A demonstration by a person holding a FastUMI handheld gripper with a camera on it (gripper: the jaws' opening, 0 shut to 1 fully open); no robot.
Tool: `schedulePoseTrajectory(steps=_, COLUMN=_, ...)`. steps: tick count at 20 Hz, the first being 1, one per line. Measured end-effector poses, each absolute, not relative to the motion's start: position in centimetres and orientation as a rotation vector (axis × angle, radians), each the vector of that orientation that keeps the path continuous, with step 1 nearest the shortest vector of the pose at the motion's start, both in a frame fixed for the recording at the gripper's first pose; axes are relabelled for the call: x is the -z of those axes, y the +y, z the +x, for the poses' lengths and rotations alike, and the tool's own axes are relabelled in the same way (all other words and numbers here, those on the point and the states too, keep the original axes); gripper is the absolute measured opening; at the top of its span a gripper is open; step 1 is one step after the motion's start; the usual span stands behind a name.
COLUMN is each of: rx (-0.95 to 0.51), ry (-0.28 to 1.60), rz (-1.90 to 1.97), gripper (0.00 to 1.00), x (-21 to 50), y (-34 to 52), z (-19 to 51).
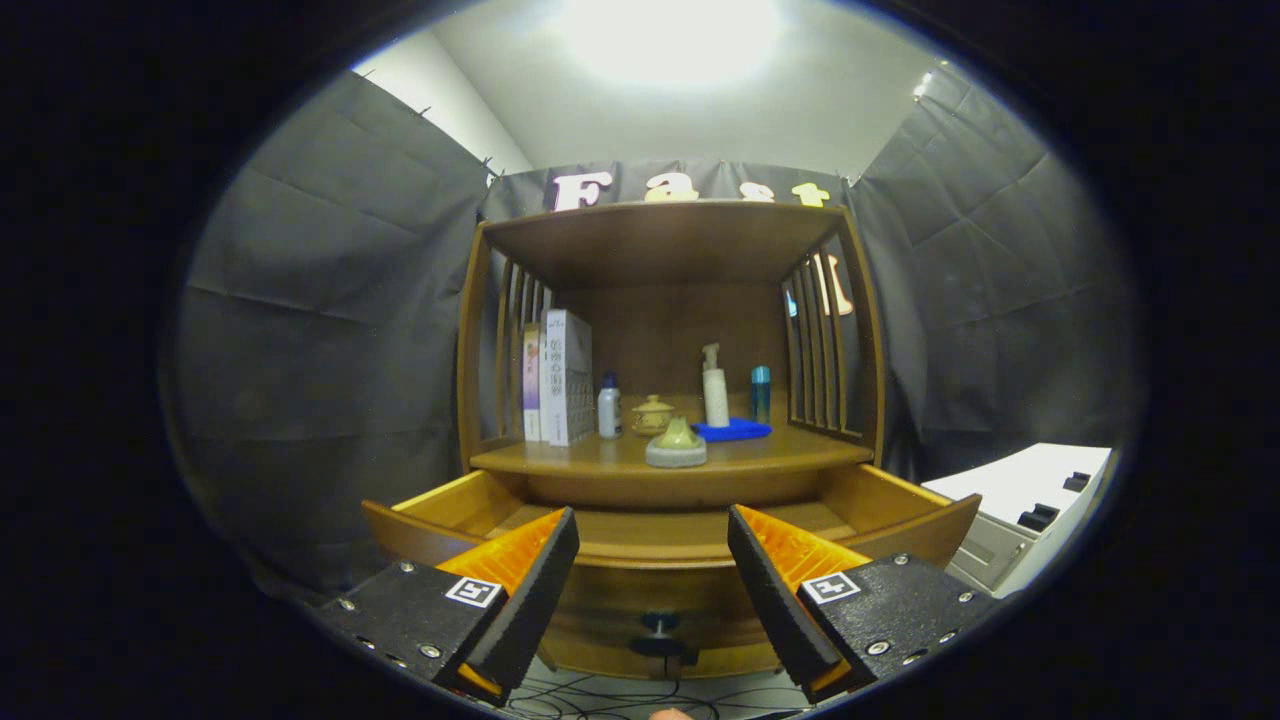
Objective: Pull open the drawer, take out the items inside it, and place them on the countertop above the cabinet.
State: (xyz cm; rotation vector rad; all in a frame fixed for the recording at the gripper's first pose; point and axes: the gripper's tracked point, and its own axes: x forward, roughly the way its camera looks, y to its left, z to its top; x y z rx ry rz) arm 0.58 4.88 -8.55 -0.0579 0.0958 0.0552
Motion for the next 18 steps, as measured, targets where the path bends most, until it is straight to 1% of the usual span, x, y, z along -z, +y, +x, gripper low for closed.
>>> schedulePoseTrajectory(steps=6, rx=-0.081, ry=0.149, rz=-0.096, gripper=0.93, x=12.8, y=5.8, z=-0.4)
schedulePoseTrajectory(steps=10, rx=-0.072, ry=0.196, rz=-0.109, gripper=0.94, x=15.5, y=5.6, z=-0.4)
schedulePoseTrajectory(steps=18, rx=-0.044, ry=0.268, rz=-0.069, gripper=0.94, x=17.8, y=5.0, z=1.5)
